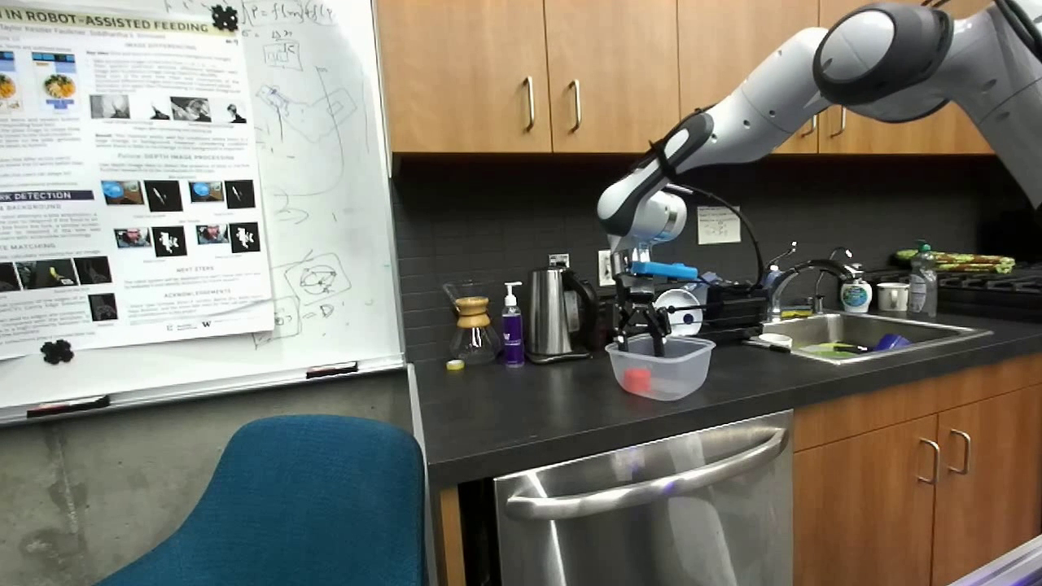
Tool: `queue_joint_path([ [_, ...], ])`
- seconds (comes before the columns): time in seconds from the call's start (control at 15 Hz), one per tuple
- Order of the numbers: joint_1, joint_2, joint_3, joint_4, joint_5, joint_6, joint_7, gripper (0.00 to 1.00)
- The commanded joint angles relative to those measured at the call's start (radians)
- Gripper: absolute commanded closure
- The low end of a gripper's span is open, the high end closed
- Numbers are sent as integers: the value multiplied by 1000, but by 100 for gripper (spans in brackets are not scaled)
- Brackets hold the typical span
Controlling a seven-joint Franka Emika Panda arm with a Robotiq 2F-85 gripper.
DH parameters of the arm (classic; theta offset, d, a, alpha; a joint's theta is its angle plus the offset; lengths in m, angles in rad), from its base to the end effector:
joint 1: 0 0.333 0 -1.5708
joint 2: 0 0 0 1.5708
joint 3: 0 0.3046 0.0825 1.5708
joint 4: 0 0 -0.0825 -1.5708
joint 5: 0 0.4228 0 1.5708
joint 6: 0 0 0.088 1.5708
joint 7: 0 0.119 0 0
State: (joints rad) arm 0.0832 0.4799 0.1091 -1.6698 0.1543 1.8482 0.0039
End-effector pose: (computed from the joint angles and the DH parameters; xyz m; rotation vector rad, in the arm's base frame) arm 0.6485 0.1356 0.2664 -2.9372 -0.1748 0.4705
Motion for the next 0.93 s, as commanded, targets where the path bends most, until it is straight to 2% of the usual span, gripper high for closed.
queue_joint_path([
  [0.0,13,80,-5,76,-21,-19,-10,0],
  [0.4,28,213,-2,196,-71,-59,-71,0],
  [0.47,31,230,-4,220,-82,-67,-75,25],
  [0.6,36,241,-6,259,-102,-90,-75,32],
  [0.87,39,222,-12,270,-130,-90,-65,64],
])
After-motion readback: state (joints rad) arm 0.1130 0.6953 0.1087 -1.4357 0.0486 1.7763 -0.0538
